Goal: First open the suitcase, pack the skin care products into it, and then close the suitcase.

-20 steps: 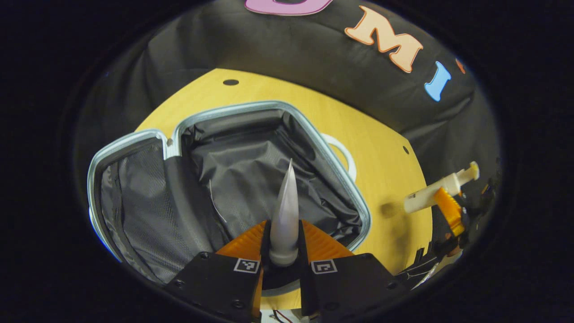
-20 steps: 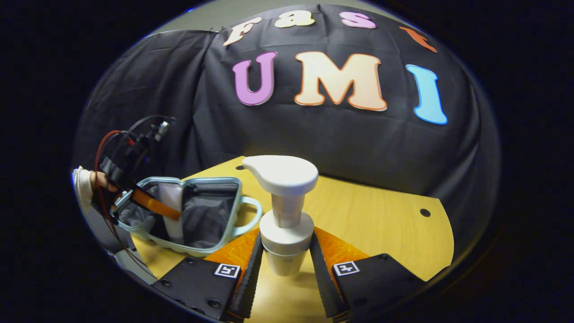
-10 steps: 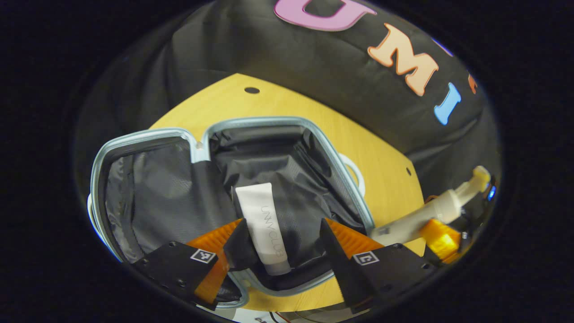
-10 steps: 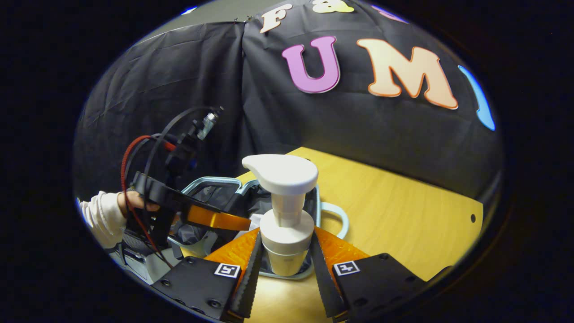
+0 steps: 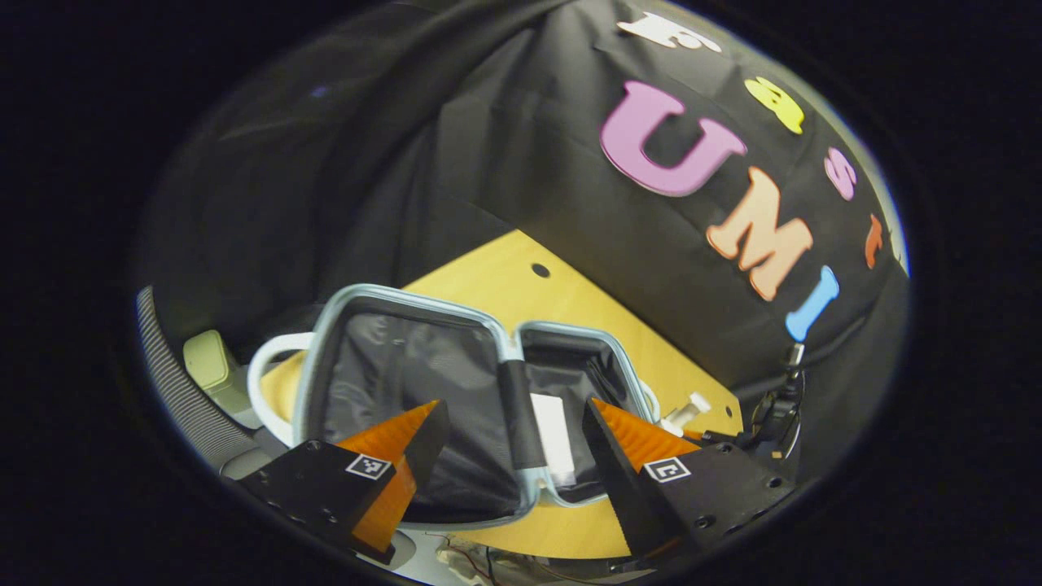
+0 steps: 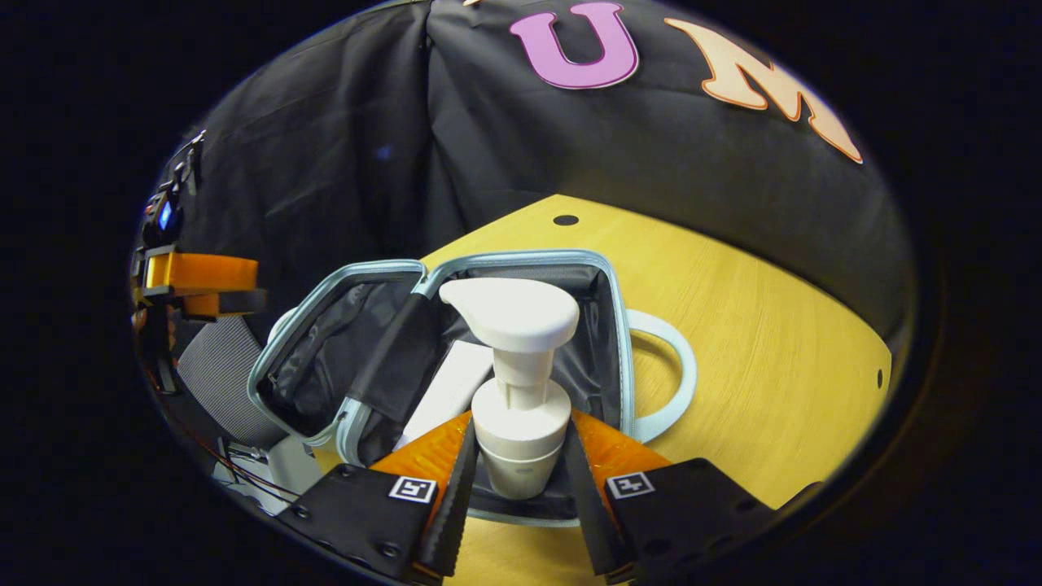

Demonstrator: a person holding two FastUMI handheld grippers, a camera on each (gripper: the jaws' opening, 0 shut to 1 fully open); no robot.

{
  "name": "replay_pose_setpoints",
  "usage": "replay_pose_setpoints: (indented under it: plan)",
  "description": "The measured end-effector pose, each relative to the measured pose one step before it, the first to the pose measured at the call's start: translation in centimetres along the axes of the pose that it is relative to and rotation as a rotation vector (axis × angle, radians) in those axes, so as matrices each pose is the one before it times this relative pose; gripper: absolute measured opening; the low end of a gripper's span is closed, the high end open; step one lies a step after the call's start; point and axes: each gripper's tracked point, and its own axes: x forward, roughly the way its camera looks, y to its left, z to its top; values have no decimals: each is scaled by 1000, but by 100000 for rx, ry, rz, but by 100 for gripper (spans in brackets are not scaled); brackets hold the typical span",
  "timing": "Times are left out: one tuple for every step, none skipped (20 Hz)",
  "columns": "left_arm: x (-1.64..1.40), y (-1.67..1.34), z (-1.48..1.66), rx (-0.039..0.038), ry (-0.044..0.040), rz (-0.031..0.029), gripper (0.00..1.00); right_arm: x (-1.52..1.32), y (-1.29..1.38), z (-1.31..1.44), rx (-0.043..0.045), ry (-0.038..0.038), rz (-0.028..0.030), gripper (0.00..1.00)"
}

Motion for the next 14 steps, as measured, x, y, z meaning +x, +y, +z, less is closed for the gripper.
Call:
replay_pose_setpoints:
  plan:
    - [-655, 1596, 662, -1949, -2882, 2248, 96, 70, -4, 234, 1359, -978, -304, 63]
    - [-486, 1734, 752, -2063, -2985, 2659, 96, 293, -160, 259, 922, -1812, -516, 64]
    - [-478, 1719, 499, -2382, -2407, 3177, 96, -105, -87, 248, 1045, -1374, 501, 67]
    - [-533, 1660, 546, -2486, -2917, 2234, 96, -338, -109, 275, 1057, -1824, 357, 66]
    - [-200, 1466, 565, -2764, -3108, 1672, 96, -305, 252, 622, 1389, -3388, 2061, 76]
    - [5, 1255, 245, -2452, -2566, 898, 96, -531, 336, 725, 1422, -4374, 1073, 82]
    - [-10, 1468, 284, -2434, -2591, 1422, 96, -719, 324, 1080, 1350, -5605, 1256, 94]
    - [429, 1404, 0, -2290, -2166, 850, 94, -776, 141, 1200, 1083, -6350, 701, 94]
    - [246, 1352, 250, -2873, -2109, 917, 94, -1200, 61, 1450, 297, -6335, -216, 92]
    - [430, 978, 58, -3215, -1845, 96, 96, -1317, -152, 1474, -617, -6171, -703, 97]
    - [334, 1007, 165, -3286, -1588, 147, 96, -1302, -368, 1500, -1142, -5315, -1147, 97]
    - [399, 1107, -270, -2846, -639, 380, 96, -1268, -196, 1350, -876, -4422, -1059, 98]
    - [516, 1272, -409, -2167, -79, 918, 96, -1337, -136, 1342, -350, -3874, -531, 98]
    - [599, 1136, -376, -1336, 150, 1327, 96, -1273, -78, 1338, -107, -3499, -430, 98]
